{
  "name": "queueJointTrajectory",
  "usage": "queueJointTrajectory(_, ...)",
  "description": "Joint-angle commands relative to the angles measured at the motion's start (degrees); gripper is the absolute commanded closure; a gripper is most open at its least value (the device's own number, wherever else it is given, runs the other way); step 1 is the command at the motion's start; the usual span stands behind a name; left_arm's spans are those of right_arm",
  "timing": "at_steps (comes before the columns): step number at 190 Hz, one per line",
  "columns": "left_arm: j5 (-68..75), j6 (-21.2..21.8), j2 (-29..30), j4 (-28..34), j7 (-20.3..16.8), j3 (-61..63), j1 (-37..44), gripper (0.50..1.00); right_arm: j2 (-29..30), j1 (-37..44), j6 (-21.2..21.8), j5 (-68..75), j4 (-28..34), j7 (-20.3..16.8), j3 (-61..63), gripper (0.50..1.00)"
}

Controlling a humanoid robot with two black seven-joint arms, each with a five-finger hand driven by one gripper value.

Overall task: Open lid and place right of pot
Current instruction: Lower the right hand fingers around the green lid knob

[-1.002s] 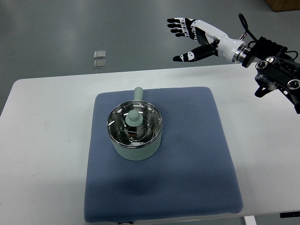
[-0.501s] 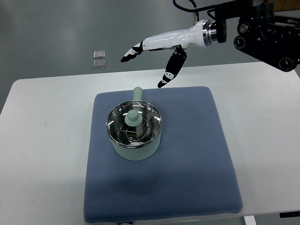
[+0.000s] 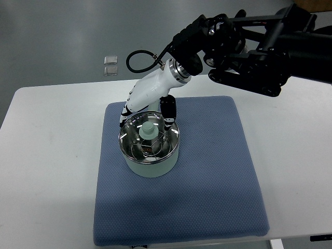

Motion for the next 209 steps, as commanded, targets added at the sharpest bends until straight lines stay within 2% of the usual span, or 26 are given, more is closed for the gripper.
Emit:
queueJointTrajectory(1, 0.0, 0.0, 0.0, 0.0, 0.0, -0.05, 0.0, 0.5, 0.92, -0.1, -0.04, -0.91, -0.39, 0.02, -0.44, 0.597)
queueJointTrajectory(37, 0.0, 0.0, 0.0, 0.0, 0.0, -0.05, 0.0, 0.5, 0.92, -0.8, -1.88, -2.31, -2.85, -0.24, -0.97, 0.628)
queueJointTrajectory(108, 0.0, 0.0, 0.0, 0.0, 0.0, -0.05, 0.0, 0.5, 1.62, -1.42, -2.41, -2.31, -3.38, -0.42, -1.67, 0.628)
queueJointTrajectory(125, 0.0, 0.0, 0.0, 0.0, 0.0, -0.05, 0.0, 0.5, 3.11, -2.82, -3.99, -2.31, -5.93, -0.77, -1.67, 0.626)
queueJointTrajectory(156, 0.0, 0.0, 0.0, 0.0, 0.0, -0.05, 0.0, 0.5, 3.38, -3.53, -4.87, -2.31, -6.89, -0.77, -1.67, 0.626)
queueJointTrajectory(209, 0.0, 0.0, 0.0, 0.0, 0.0, -0.05, 0.0, 0.5, 3.38, -3.53, -4.52, -1.08, -6.81, -0.07, -1.41, 0.628)
